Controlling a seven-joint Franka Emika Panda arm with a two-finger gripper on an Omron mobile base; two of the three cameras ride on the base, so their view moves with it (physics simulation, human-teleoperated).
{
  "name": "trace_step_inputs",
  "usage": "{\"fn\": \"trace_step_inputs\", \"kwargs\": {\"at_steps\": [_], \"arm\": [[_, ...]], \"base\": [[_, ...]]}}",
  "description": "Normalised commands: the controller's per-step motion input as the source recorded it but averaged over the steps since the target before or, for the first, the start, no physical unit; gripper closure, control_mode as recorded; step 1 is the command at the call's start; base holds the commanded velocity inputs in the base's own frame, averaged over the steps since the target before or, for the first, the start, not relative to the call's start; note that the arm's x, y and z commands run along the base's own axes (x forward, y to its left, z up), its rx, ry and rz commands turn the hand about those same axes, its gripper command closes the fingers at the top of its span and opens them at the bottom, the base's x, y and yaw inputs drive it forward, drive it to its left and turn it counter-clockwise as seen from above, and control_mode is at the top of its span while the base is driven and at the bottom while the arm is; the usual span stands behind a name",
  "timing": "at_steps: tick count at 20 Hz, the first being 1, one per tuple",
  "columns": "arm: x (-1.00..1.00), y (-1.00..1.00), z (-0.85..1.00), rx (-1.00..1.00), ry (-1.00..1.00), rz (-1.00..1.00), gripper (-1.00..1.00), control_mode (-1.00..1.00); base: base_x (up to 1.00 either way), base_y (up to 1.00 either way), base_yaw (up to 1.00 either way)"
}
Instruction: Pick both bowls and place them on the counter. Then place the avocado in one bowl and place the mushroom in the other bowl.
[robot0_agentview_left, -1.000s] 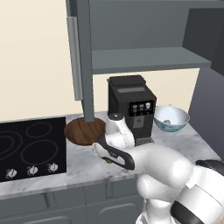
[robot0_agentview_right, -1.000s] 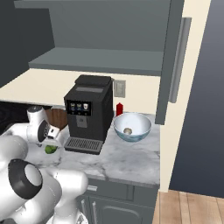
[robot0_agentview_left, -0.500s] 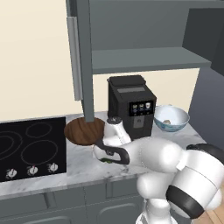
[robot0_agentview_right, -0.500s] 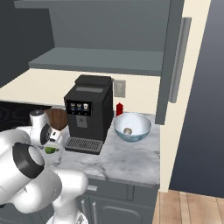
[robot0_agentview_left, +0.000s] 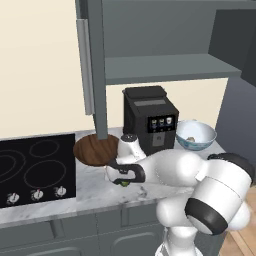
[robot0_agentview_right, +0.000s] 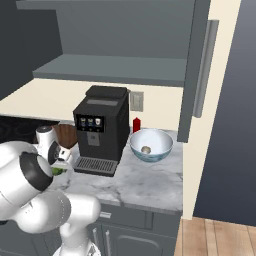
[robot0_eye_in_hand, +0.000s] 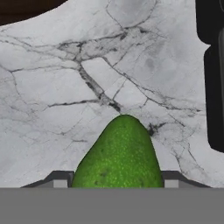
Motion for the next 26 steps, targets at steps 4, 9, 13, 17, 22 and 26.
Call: {"fn": "trace_step_inputs", "kwargs": {"at_steps": [4, 9, 13, 17, 22, 26], "arm": [[-0.06, 0.0, 0.06, 0.0, 0.0, 0.0, 1.0, -1.0], [-0.25, 0.0, 0.33, 0.0, -0.01, 0.0, 1.0, -1.0], [-0.27, 0.0, 0.36, 0.0, 0.0, 0.0, 1.0, -1.0], [-0.28, 0.0, 0.42, 0.0, 0.0, 0.0, 1.0, -1.0], [-0.19, 0.0, 0.52, 0.0, 0.01, 0.01, 1.0, -1.0], [-0.12, 0.0, 0.5, 0.0, -0.05, 0.07, 1.0, -1.0]], "base": [[0.0, 0.0, 0.0], [0.0, 0.0, 0.0], [0.0, 0.0, 0.0], [0.0, 0.0, 0.0], [0.0, 0.0, 0.0], [0.0, 0.0, 0.0]]}}
